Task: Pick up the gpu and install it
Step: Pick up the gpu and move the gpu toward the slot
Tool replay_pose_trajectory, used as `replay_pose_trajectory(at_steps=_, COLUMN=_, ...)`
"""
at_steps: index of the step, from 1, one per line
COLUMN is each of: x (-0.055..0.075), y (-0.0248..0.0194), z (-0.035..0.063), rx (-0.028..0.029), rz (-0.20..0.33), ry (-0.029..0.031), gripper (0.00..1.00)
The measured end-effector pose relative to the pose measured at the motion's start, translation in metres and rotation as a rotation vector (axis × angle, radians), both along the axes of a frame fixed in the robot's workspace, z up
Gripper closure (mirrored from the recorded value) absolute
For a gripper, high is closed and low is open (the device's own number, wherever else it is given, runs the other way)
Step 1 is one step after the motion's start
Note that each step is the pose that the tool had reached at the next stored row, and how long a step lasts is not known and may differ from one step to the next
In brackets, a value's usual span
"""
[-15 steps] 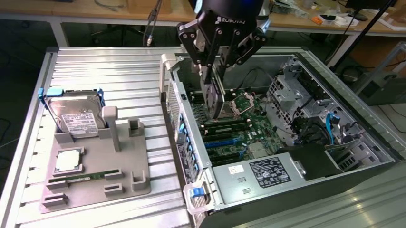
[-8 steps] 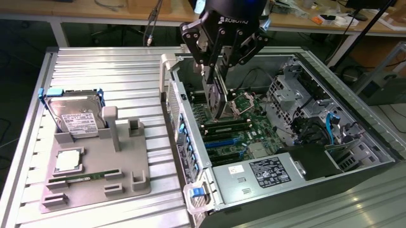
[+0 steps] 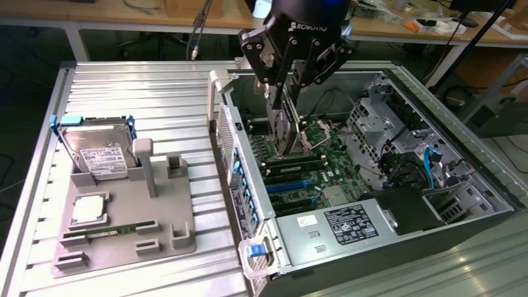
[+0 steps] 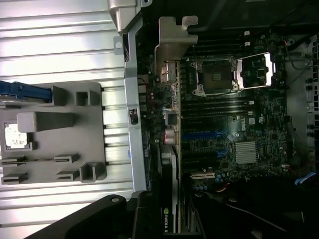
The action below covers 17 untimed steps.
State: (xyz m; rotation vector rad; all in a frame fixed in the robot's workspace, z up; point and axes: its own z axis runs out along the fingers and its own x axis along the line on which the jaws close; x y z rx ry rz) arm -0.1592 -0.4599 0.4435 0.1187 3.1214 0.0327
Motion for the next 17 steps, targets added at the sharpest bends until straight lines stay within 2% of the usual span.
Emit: replay_pose_trajectory(at_steps=17, x=0.011, y=0.0000, z=0.0000, rx=0.0000, rz=0.000, ry=0.0000, gripper=0.73)
